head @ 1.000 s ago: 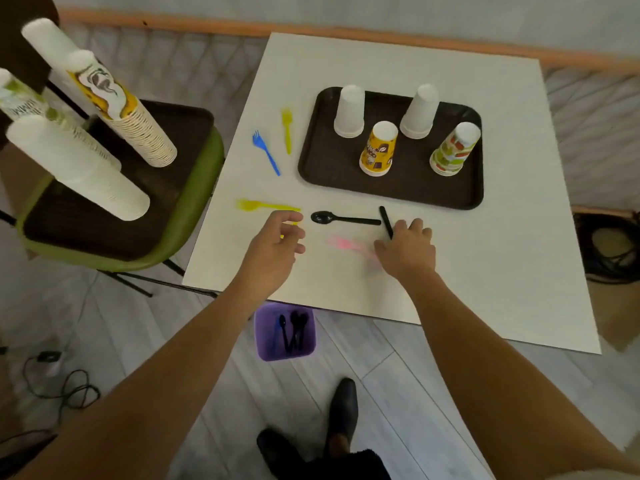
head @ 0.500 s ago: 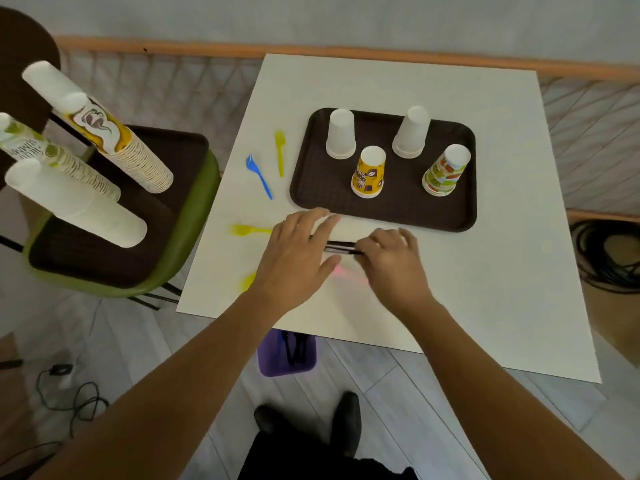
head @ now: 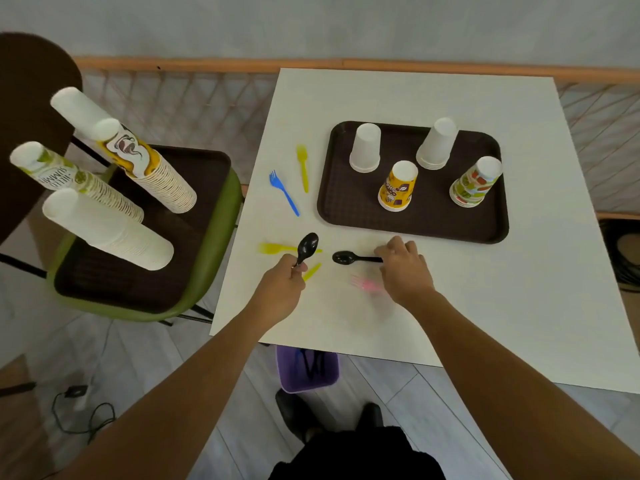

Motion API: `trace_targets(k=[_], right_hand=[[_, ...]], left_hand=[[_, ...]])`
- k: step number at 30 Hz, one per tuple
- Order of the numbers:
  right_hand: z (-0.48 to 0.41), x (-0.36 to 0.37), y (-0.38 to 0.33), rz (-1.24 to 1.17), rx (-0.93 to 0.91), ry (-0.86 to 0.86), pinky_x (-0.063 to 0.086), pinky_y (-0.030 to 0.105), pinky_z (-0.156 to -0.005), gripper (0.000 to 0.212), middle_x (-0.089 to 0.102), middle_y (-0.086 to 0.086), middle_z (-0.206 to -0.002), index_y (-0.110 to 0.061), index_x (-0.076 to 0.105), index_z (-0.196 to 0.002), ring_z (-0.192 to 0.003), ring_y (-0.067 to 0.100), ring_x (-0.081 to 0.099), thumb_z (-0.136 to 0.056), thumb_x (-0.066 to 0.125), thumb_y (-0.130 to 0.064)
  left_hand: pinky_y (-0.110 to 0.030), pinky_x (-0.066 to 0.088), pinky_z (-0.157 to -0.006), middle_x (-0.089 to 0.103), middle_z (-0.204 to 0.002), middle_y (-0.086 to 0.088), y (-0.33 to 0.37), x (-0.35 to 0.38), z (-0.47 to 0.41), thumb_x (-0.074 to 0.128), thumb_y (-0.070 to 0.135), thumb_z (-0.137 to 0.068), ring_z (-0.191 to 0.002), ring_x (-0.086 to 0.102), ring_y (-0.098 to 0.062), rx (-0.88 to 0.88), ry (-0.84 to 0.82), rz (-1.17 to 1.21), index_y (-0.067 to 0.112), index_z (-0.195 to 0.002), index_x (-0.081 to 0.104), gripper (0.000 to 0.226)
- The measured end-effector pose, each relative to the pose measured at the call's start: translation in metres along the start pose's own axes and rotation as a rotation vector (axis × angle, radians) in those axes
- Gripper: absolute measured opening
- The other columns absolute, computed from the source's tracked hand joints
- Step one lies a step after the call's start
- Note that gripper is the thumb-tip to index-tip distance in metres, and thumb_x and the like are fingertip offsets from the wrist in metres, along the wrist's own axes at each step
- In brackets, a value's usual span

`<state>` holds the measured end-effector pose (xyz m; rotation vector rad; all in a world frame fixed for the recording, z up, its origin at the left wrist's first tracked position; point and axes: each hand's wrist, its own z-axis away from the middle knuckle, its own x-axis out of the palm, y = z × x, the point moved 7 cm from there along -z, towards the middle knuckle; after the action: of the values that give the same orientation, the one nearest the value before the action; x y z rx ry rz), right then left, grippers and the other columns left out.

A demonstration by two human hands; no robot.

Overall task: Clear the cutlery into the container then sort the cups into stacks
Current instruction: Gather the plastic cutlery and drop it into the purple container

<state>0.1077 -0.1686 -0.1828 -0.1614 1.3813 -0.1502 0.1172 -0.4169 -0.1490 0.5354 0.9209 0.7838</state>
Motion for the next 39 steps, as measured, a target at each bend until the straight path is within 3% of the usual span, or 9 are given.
trace_targets(k=[9,14,19,22,24,27,29,33,39], right_hand=[[0.008,-0.006,-0.005,0.028,0.105,0.088,0.046,0.039,-0.092,0.035,0.054,0.008,-0.121,-0.013,0.056,-0.128,-0.108,0.026,0.049,-0.094,0.06,-0.004],[0.039,-0.019,-0.044,-0.644,0.372,0.287,0.043,0.031,-0.077,0.018,0.065,0.009,-0.1,-0.006,0.066,-0.107,-0.088,0.024,0.058,-0.099,0.051,-0.002],[0.052,-0.006,-0.121,-0.996,0.315,0.13,0.052,0.037,-0.069,0.019,0.069,-0.002,-0.073,-0.017,0.068,-0.092,-0.068,0.016,0.063,-0.099,0.054,-0.009],[0.047,-0.005,-0.14,-0.989,0.222,0.022,0.055,0.032,-0.072,0.019,0.071,-0.007,-0.076,-0.018,0.071,-0.096,-0.07,0.01,0.066,-0.1,0.053,-0.012],[0.044,-0.006,-0.126,-0.932,0.222,0.06,0.053,0.025,-0.079,0.018,0.074,-0.007,-0.093,-0.017,0.073,-0.107,-0.079,0.01,0.067,-0.098,0.058,-0.013],[0.044,-0.01,-0.07,-0.567,0.282,0.19,0.048,0.033,-0.092,0.027,0.065,0.009,-0.112,-0.011,0.069,-0.119,-0.099,0.029,0.06,-0.093,0.06,-0.008],[0.049,0.001,-0.029,-0.223,0.354,0.074,0.049,0.047,-0.093,0.039,0.054,0.013,-0.12,-0.011,0.06,-0.129,-0.11,0.036,0.048,-0.09,0.061,-0.014],[0.059,0.024,0.005,0.057,0.344,-0.016,0.05,0.044,-0.08,0.024,0.048,0.01,-0.111,-0.013,0.054,-0.12,-0.097,0.03,0.046,-0.097,0.054,-0.019],[0.033,0.011,-0.036,-0.167,0.149,0.121,0.046,0.042,-0.071,0.009,0.058,0.01,-0.096,-0.009,0.059,-0.103,-0.084,0.032,0.054,-0.099,0.051,-0.007]], left_hand=[[-0.033,0.038,-0.061,0.062,-0.079,0.0,-0.015,-0.016,-0.011,0.053,0.033,-0.103,-0.059,0.045,-0.015,-0.127,0.016,0.398,0.012,-0.097,0.065,0.025],[-0.037,0.037,-0.068,0.058,-0.08,-0.004,-0.011,-0.013,-0.011,0.064,0.035,-0.095,-0.066,0.044,-0.019,-0.153,-0.024,0.47,0.007,-0.095,0.07,0.028],[-0.035,0.044,-0.064,0.061,-0.075,-0.009,0.006,-0.003,-0.008,0.063,0.043,-0.097,-0.065,0.052,-0.02,-0.081,-0.044,0.452,0.007,-0.097,0.072,0.037],[-0.045,0.057,-0.079,0.075,-0.094,-0.007,0.007,-0.006,-0.012,0.055,0.037,-0.102,-0.088,0.07,-0.027,-0.041,-0.021,0.414,0.014,-0.094,0.074,0.031],[-0.037,0.055,-0.074,0.075,-0.095,0.0,0.001,-0.012,-0.015,0.051,0.034,-0.105,-0.086,0.068,-0.02,-0.062,0.007,0.413,0.016,-0.096,0.07,0.028],[-0.029,0.043,-0.068,0.066,-0.087,0.003,-0.014,-0.021,-0.02,0.047,0.033,-0.108,-0.075,0.054,-0.016,-0.11,0.03,0.426,0.018,-0.095,0.065,0.026],[-0.031,0.043,-0.069,0.059,-0.079,0.001,-0.022,-0.026,-0.021,0.046,0.029,-0.108,-0.071,0.051,-0.018,-0.13,0.024,0.473,0.016,-0.095,0.063,0.025],[-0.028,0.046,-0.057,0.053,-0.077,-0.003,-0.036,-0.032,-0.018,0.043,0.025,-0.109,-0.065,0.05,-0.017,-0.189,0.029,0.565,0.013,-0.103,0.062,0.023],[-0.03,0.045,-0.056,0.053,-0.076,-0.001,-0.056,-0.047,-0.009,0.044,0.024,-0.108,-0.062,0.048,-0.015,-0.231,0.125,0.629,0.016,-0.101,0.063,0.022]])
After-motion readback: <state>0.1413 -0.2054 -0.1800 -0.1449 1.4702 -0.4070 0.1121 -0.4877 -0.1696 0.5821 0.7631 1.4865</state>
